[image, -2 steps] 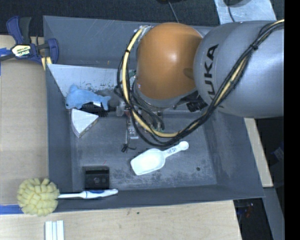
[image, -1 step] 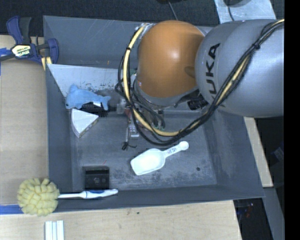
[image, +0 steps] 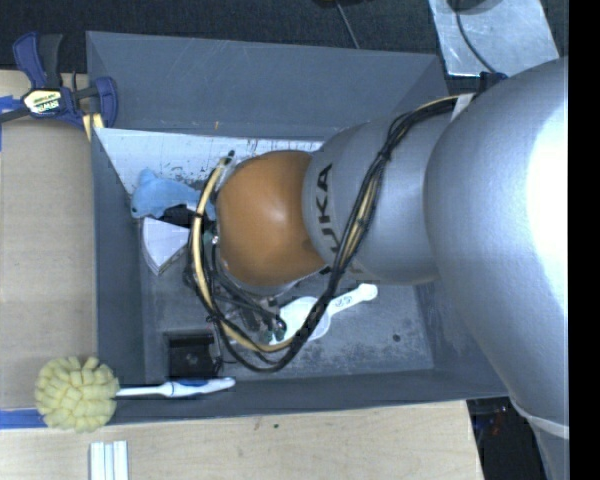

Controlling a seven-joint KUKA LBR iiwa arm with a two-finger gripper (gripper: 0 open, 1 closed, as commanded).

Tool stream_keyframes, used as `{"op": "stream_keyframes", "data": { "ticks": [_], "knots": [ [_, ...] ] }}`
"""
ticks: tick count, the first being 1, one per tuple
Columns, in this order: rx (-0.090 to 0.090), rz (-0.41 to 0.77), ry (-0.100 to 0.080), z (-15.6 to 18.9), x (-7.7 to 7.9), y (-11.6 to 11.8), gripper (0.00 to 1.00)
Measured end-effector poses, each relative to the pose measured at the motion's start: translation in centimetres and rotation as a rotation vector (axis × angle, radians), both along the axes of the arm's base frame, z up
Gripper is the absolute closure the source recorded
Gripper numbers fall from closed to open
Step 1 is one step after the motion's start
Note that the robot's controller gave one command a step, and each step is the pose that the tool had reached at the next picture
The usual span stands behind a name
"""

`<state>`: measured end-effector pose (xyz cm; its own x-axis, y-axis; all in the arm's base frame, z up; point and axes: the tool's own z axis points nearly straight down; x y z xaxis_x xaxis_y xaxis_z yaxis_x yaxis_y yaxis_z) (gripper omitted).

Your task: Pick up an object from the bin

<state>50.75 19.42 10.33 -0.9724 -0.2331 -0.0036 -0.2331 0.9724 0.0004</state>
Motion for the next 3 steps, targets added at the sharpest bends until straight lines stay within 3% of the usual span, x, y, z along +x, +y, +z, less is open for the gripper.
{"op": "stream_keyframes", "data": {
  "ticks": [1,2,3],
  "knots": [
    [0.004,-0.132,-0.013,5.6,-0.9,0.9,0.0],
    [-0.002,0.045,0.007,-0.4,-1.7,0.9,0.0],
    [0.003,0.036,-0.014,-3.3,-2.1,0.6,0.0]
  ]
}}
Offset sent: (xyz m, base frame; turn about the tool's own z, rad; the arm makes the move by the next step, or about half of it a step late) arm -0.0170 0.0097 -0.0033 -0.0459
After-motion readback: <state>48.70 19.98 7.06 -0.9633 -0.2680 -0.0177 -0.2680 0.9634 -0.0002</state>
